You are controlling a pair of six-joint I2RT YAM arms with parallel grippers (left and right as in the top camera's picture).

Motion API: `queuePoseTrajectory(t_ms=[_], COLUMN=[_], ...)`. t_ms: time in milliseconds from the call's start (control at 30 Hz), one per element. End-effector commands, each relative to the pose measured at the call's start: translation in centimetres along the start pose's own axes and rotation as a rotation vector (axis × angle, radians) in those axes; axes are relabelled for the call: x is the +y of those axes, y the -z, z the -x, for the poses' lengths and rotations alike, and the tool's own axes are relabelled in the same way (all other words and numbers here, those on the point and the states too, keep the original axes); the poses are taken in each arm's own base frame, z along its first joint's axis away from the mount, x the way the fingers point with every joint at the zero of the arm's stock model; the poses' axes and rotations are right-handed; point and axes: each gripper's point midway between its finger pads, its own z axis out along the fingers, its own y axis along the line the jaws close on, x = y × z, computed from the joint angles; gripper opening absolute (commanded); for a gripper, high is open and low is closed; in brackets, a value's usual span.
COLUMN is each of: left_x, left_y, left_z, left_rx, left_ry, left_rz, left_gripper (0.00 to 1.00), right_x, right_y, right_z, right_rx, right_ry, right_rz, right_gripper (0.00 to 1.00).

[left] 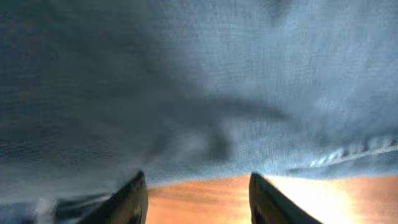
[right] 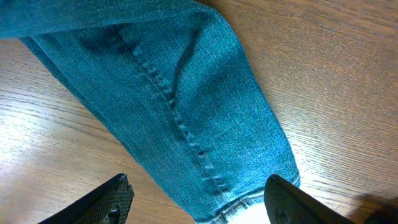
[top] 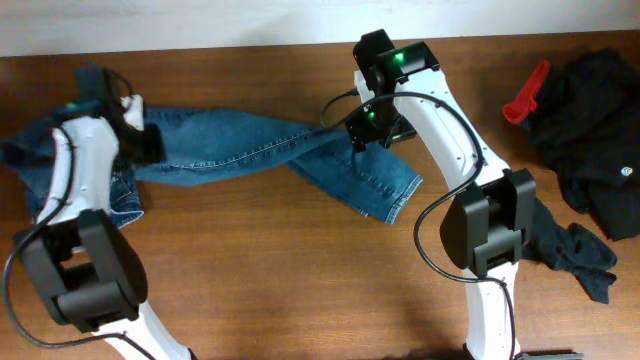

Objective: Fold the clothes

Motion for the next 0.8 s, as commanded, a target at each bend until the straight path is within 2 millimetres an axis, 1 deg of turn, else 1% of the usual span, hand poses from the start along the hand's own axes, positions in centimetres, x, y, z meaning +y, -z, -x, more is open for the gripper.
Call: queuePoseTrajectory(t_ms=[0, 67, 100, 167, 200, 267, 300, 333, 400, 433, 467, 500, 567, 633, 767], left_x=[-0.2, -0.1, -0.2, -0.3, -0.4, -0.8, -1.0, -1.3, -1.6, -1.9, -2.2, -2.4, -2.8, -3.5, -5.0], left_y=[-1.6, -2.3, -2.2, -2.0, -1.8, -0.3, 1.1, 3.3, 6.9, 8.5, 9.5, 10.0, 9.7, 9.2, 8.9], left_z=[-0.4, 0.4, 1.3, 2.1, 2.5, 3.8, 4.9, 6.3, 8.1, 8.3, 8.1, 7.6, 6.1, 4.8, 3.6], left_rx=[-0.044, -0.094, -0.131, -0.165, -0.174, -0.217, -0.252, -0.306, -0.378, -0.389, -0.384, -0.369, -0.310, -0.253, -0.206], left_ry=[-0.005, -0.006, -0.008, -0.013, -0.015, -0.024, -0.029, -0.035, -0.042, -0.046, -0.050, -0.054, -0.060, -0.073, -0.105], left_rz=[-0.002, 0.000, 0.000, 0.000, 0.000, -0.001, -0.002, -0.003, -0.004, -0.007, -0.015, -0.016, -0.023, -0.031, -0.044], left_gripper=[0.52, 0.52, 0.45, 0.09, 0.01, 0.01, 0.01, 0.01, 0.01, 0.01, 0.01, 0.01, 0.01, 0.00, 0.01], right_x=[0.0, 0.0, 0.0, 0.0, 0.0, 0.0, 0.0, 0.0, 0.0, 0.0, 0.0, 0.0, 0.1, 0.0, -1.1], right_y=[0.4, 0.4, 0.4, 0.4, 0.4, 0.4, 0.4, 0.4, 0.4, 0.4, 0.4, 0.4, 0.0, -1.0, -3.5], right_z=[-0.1, -0.2, -0.2, -0.2, -0.2, -0.2, -0.2, -0.2, -0.3, -0.2, -0.1, 0.4, 1.5, 2.7, 3.2], right_rx=[-0.004, -0.004, -0.003, -0.004, -0.004, -0.004, -0.004, -0.002, 0.001, -0.001, -0.006, -0.024, -0.065, -0.098, -0.073], right_ry=[-0.008, -0.001, -0.001, -0.001, -0.001, 0.006, 0.015, 0.015, 0.014, 0.015, 0.015, 0.017, 0.045, 0.108, 0.101], right_rz=[0.005, 0.005, 0.005, 0.005, 0.005, 0.005, 0.005, 0.005, 0.005, 0.005, 0.005, 0.006, 0.010, 0.006, 0.023], right_gripper=[0.73, 0.73, 0.73, 0.73, 0.73, 0.73, 0.73, 0.73, 0.73, 0.73, 0.77, 0.85, 0.91, 0.97, 0.98])
